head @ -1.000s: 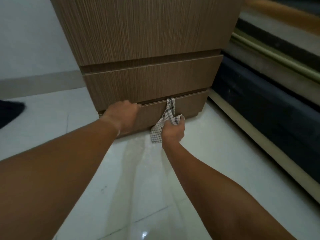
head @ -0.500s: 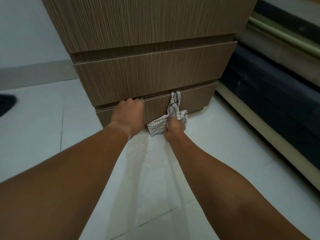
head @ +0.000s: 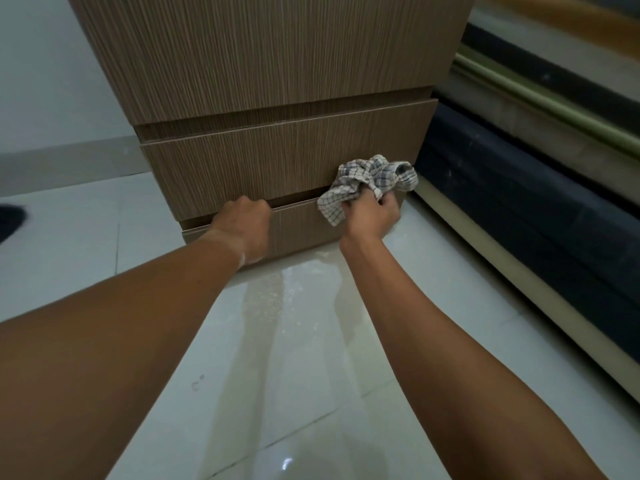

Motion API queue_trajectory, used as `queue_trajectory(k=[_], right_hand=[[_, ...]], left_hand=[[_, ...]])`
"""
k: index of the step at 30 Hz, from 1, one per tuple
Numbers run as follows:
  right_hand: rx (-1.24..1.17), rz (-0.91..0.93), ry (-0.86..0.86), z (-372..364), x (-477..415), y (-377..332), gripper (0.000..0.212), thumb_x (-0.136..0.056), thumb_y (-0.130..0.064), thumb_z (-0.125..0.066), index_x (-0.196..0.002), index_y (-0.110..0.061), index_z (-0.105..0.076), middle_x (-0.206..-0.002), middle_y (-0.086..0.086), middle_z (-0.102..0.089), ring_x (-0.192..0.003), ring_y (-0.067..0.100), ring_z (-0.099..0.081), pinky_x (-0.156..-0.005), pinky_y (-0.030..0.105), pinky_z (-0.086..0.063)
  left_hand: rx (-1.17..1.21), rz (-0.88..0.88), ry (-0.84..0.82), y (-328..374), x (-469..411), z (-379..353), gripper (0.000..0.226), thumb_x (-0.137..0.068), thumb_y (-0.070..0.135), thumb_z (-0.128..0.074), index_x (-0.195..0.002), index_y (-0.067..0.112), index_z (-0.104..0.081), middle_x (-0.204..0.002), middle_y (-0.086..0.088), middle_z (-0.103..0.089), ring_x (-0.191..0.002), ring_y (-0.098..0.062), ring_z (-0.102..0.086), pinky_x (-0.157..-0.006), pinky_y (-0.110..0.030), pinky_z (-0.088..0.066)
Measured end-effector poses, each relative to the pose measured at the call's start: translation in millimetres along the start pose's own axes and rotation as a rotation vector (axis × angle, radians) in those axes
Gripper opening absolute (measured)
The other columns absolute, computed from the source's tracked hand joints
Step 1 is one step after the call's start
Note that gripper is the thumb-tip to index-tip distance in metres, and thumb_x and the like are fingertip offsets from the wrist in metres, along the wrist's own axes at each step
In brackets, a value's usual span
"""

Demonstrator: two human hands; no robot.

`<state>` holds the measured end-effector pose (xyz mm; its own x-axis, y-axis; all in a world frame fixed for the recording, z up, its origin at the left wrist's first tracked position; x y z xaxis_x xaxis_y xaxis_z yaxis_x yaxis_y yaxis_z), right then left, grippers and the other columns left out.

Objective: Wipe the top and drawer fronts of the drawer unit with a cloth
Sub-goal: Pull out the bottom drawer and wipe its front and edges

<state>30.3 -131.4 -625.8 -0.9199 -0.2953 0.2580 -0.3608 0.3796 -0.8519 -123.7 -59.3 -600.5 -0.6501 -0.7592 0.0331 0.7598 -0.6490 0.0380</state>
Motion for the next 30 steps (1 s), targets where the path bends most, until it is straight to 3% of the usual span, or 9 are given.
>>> queue_trajectory(k=[4, 7, 10, 14, 18, 22, 26, 30], right_hand=[[-0.122, 0.030, 0.013, 8, -1, -22, 0.025, -0.096, -0.001, -0.058, -0.115, -0.014, -0.069, -0.103, 0.001, -0.070, -0.092, 0.019, -0.070, -0.070, 0.037, -0.064], [0.175, -0.004, -0.007, 16, -2, -19, 0.036, -0.095, -0.005, -0.061, -0.126, -0.022, -0.064, -0.108, -0.004, -0.066, -0.096, 0.019, -0.068, -0.064, 0.028, -0.061], [0.234, -0.293, -0.151, 24, 3, -10, 0.044, -0.091, 0.008, -0.059, -0.129, -0.014, -0.060, -0.114, 0.005, -0.063, -0.102, 0.026, -0.065, -0.077, 0.036, -0.063], [-0.047, -0.432, -0.235, 27, 11, -3, 0.023, -0.093, 0.001, -0.060, -0.115, -0.004, -0.058, -0.127, 0.017, -0.060, -0.114, 0.032, -0.063, -0.089, 0.041, -0.061], [-0.200, -0.418, -0.241, 23, 11, -5, 0.018, -0.096, -0.034, -0.065, -0.105, -0.019, -0.061, -0.122, 0.009, -0.063, -0.116, 0.028, -0.063, -0.091, 0.044, -0.059], [-0.153, -0.352, -0.141, 18, 14, -14, 0.030, -0.098, -0.010, -0.061, -0.128, -0.007, -0.058, -0.128, 0.013, -0.062, -0.112, 0.030, -0.064, -0.081, 0.040, -0.063], [-0.104, -0.283, -0.114, 15, 22, -32, 0.027, -0.099, -0.006, -0.059, -0.124, -0.013, -0.061, -0.115, 0.009, -0.066, -0.097, 0.025, -0.066, -0.078, 0.041, -0.063], [-0.037, -0.211, -0.103, 2, 22, -68, 0.023, -0.098, -0.014, -0.061, -0.119, -0.021, -0.068, -0.112, 0.004, -0.072, -0.096, 0.023, -0.070, -0.083, 0.044, -0.061]], left_hand=[[-0.045, -0.021, -0.017, 2, 4, 1, 0.035, -0.089, 0.005, -0.056, -0.124, 0.008, -0.061, -0.113, -0.019, -0.063, -0.105, -0.038, -0.061, -0.091, -0.045, -0.053], [-0.069, -0.026, -0.051, 4, 6, 3, 0.040, -0.090, 0.005, -0.055, -0.129, 0.008, -0.059, -0.115, -0.019, -0.063, -0.107, -0.038, -0.062, -0.091, -0.043, -0.054], [-0.045, -0.024, -0.098, 5, 9, 7, 0.039, -0.089, 0.013, -0.060, -0.128, 0.010, -0.059, -0.116, -0.018, -0.063, -0.106, -0.037, -0.063, -0.091, -0.042, -0.054], [-0.016, -0.017, -0.140, 5, 12, 10, 0.046, -0.087, 0.017, -0.062, -0.131, 0.011, -0.058, -0.115, -0.016, -0.065, -0.103, -0.035, -0.064, -0.087, -0.039, -0.054], [-0.019, -0.006, -0.184, 7, 14, 16, 0.044, -0.085, 0.018, -0.061, -0.128, 0.011, -0.059, -0.108, -0.011, -0.064, -0.097, -0.031, -0.064, -0.080, -0.036, -0.054], [-0.034, 0.001, -0.237, 7, 17, 22, 0.040, -0.085, 0.021, -0.061, -0.124, 0.011, -0.060, -0.099, -0.007, -0.060, -0.091, -0.027, -0.061, -0.072, -0.034, -0.048], [-0.011, 0.002, -0.249, 11, 19, 32, 0.054, -0.087, 0.025, -0.064, -0.139, 0.015, -0.052, -0.121, -0.010, -0.063, -0.107, -0.029, -0.063, -0.089, -0.040, -0.054], [0.065, -0.054, 0.042, 23, 17, 62, 0.048, -0.088, 0.024, -0.061, -0.136, 0.020, -0.055, -0.116, -0.010, -0.066, -0.104, -0.031, -0.064, -0.087, -0.044, -0.056]])
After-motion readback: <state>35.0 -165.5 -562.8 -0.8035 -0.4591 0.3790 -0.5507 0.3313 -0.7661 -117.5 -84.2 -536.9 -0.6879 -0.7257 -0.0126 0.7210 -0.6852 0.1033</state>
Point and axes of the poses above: each hand's wrist, its own x-axis away from the middle knuckle, its own z-axis out of the back of the hand, y = z × x, the point moved 1 cm from there along -x, towards the middle knuckle
